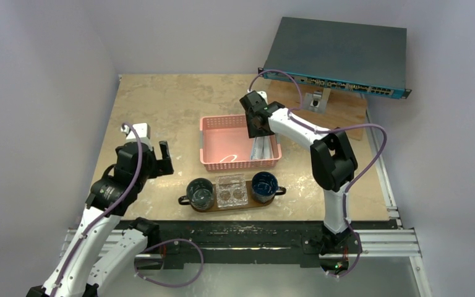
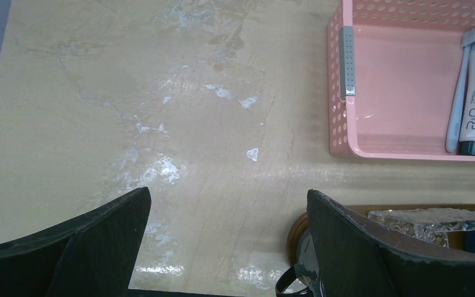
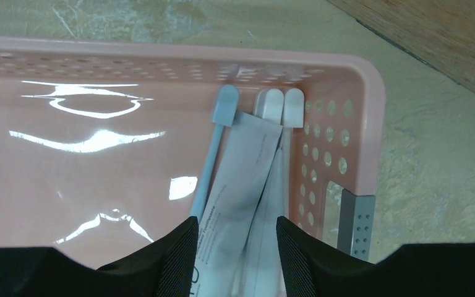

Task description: Prepare toiletry sets of a toothbrush and toothpaste on the tray

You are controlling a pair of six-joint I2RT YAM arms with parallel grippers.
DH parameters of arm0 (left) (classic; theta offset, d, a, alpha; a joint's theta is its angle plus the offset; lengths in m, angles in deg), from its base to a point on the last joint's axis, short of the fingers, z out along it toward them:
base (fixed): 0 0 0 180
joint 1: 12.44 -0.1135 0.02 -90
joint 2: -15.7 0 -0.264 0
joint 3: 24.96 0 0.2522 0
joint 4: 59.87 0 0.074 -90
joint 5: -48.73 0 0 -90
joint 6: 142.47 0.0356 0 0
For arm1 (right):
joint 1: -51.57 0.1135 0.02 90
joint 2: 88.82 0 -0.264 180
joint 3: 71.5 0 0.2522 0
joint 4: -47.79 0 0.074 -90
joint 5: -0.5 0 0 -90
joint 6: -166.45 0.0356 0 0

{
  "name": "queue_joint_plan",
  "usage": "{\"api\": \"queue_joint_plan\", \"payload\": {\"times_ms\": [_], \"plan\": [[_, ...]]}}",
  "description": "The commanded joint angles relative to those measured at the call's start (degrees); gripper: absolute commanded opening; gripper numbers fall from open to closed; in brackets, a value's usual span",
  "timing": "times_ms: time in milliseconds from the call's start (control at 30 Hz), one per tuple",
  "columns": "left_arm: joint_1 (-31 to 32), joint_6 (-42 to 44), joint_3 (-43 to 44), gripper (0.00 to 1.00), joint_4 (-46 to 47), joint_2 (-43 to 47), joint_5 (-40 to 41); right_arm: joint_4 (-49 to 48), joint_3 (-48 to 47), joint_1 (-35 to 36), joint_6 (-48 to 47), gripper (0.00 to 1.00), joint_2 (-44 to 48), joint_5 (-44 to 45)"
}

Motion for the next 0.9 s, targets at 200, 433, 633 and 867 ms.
{"api": "queue_joint_plan", "payload": {"times_ms": [200,433,633,867], "plan": [[0.12,1.82,-0.43,0.97,3.19,-0.59,-1.76,-2.1,-3.26,-2.87,3.05,0.5,-1.78,1.08],[0.12,2.01,-0.43,0.97,3.34,-0.52,-1.86,-2.02,-3.76,-2.92,3.47,0.48,-1.66,-0.71],[0.12,2.04,-0.45,0.97,3.29,-0.17,-1.86,-1.17,-3.84,-2.86,3.91,0.47,-0.02,-0.18],[0.12,2.12,-0.52,0.97,3.35,-0.21,-1.95,-1.37,-3.23,-2.88,4.5,0.46,-1.1,-1.6]]}}
